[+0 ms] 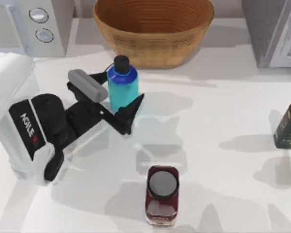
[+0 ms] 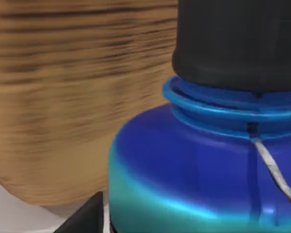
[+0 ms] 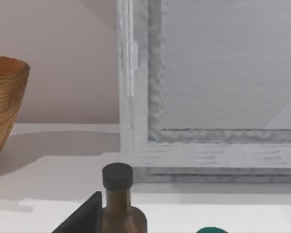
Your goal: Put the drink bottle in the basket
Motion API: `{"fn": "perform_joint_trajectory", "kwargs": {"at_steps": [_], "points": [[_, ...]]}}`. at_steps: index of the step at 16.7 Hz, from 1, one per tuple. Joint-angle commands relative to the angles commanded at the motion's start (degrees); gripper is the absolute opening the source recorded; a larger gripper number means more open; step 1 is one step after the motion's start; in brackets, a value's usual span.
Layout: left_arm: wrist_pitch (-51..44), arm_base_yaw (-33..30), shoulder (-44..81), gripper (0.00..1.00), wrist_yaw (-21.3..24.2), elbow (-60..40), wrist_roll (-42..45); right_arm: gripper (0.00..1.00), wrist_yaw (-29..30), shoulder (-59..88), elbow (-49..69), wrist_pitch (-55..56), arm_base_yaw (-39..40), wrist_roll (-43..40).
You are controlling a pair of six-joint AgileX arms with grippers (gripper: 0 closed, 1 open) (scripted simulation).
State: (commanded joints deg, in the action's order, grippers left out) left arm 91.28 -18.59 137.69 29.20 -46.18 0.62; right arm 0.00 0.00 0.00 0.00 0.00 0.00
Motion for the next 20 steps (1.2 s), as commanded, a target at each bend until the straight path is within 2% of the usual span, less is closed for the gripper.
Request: {"fn": "perform_joint_trajectory", "kwargs": {"at_steps": [4,8,20], "points": [[-4.6,0.4,0.6,1.00,0.4,-5.2,0.0,1.00,0.0,0.0,0.0,0.0,0.0,0.0],[-4.7,0.5,0.7,1.00,0.5,-5.4,0.0,1.00,0.0,0.0,0.0,0.0,0.0,0.0],[-4.7,0.5,0.7,0.10,0.5,-5.4,0.0,1.00,0.0,0.0,0.0,0.0,0.0,0.0]]}}
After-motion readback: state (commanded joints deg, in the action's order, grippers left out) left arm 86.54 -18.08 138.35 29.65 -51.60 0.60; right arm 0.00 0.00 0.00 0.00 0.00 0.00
